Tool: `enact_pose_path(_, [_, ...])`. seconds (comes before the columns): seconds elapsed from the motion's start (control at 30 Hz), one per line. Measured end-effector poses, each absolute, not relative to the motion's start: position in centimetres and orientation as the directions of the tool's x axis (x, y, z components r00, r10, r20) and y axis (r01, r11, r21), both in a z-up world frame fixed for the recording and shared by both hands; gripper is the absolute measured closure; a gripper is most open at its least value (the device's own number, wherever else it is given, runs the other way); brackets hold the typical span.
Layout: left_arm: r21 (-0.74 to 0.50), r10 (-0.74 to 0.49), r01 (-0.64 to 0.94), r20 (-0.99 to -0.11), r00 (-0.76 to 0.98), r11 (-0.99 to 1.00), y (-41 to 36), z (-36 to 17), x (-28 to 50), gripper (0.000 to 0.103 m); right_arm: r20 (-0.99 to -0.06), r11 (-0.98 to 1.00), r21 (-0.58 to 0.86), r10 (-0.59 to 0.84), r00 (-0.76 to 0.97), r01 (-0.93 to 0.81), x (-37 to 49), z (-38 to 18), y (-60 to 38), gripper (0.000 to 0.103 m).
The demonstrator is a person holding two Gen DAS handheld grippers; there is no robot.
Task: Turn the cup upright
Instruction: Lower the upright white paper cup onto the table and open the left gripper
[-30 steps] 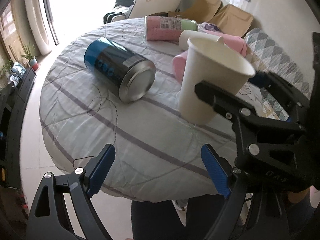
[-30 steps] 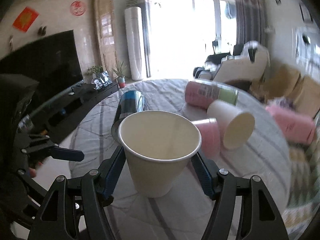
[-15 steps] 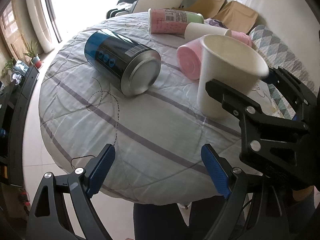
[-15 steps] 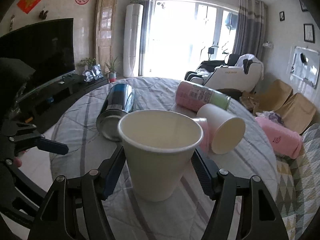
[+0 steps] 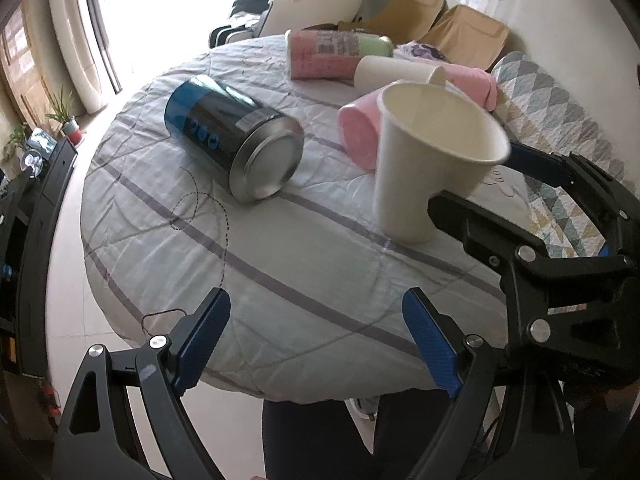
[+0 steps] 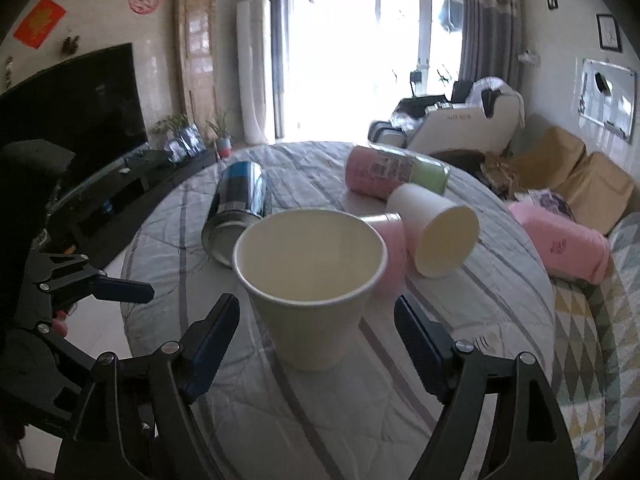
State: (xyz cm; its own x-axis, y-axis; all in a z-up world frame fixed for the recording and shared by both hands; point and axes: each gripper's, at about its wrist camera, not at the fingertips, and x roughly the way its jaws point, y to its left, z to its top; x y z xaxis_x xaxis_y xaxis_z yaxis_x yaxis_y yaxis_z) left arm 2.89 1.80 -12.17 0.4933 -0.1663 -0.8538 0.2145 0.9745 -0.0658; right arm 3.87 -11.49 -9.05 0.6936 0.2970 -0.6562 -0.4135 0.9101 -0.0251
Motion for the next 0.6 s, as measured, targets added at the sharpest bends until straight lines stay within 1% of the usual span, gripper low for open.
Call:
enact_pose_path(0.1, [-0.066,-0.177,0.226,-0.839,0.515,0.972,1.4,-11.1,2.1,0.010,-0.678,0.917,-0.033,0.271,0.683,-0.397,3.0,-7.9,-11.7,0.020])
enact_pose_path(0.27, [-0.059,-0.177,0.223,-0.810,0.559,0.973,1.2,-9.2,0.8,0.008,-0.676,0.929,-0.010,0.266,0.687,-0.370,1.6,-6.1,-13.0,0.019])
enact_pose_path(0.5, [-0.013,-0.131,0.184,-0.753,0.645,0.983,1.0,-6.7,-1.4,0.007,-0.620,0.956,-0.072,0.181,0.763,-0.286,-0.5,-3.2,-14.3,0.018])
enact_pose_path(0.6, [0.023,-0.076,0.135,-0.730,0.679,0.991,0.9,-6.0,-2.2,0.007,-0.590,0.964,-0.077,0.162,0.791,-0.254,-1.3,-2.0,-15.0,0.018])
